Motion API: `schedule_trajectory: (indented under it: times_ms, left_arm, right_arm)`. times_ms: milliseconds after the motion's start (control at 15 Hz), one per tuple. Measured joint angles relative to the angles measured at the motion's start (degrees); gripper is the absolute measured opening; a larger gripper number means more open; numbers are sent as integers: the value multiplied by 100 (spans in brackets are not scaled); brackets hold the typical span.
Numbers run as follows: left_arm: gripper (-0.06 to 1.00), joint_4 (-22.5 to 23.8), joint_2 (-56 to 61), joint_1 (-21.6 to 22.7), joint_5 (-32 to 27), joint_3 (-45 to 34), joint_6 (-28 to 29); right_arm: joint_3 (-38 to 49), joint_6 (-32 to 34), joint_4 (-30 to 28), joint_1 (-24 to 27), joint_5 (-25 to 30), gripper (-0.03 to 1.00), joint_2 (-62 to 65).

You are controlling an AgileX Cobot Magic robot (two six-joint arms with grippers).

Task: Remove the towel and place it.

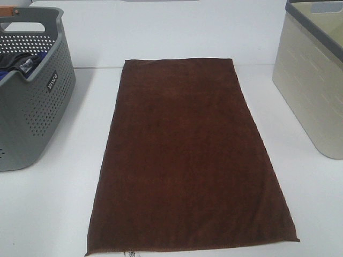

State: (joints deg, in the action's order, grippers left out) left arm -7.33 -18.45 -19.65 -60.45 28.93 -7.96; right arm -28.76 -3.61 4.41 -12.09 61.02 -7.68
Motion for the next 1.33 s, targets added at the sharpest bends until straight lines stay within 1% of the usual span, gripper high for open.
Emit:
schedule_trajectory:
  times_ms: [400, 600, 667, 733, 867, 933, 1067, 1133, 1267, 1333]
  left_arm:
    - [76, 0, 0, 23, 0, 0, 0]
    - [76, -11, 241, 441, 6, 0, 0]
    - [76, -11, 441, 653, 11, 0, 0]
    - [76, -11, 831, 963, 11, 0, 0]
    - [76, -11, 1283, 1243, 6, 0, 0]
    - [76, -11, 1450, 1398, 6, 0, 0]
    - [76, -11, 1564, 1748, 6, 0, -6]
    - [76, -11, 1564, 1822, 6, 0, -6]
    - [76, -11, 1564, 2149, 6, 0, -6]
    - [76, -11, 1564, 2160, 6, 0, -6]
  right_arm:
    - [0, 6, 0, 0, 0, 68, 0]
    - [0, 6, 0, 0, 0, 68, 0]
    - [0, 6, 0, 0, 0, 68, 0]
    - [0, 6, 0, 0, 0, 68, 0]
    - [0, 6, 6, 0, 0, 68, 0]
    - [0, 6, 17, 115, 0, 68, 0]
    - [0, 6, 23, 544, 0, 68, 11]
    - [0, 6, 29, 676, 0, 68, 40]
    - [0, 6, 29, 1157, 0, 68, 367]
    - [0, 6, 34, 1232, 0, 68, 521]
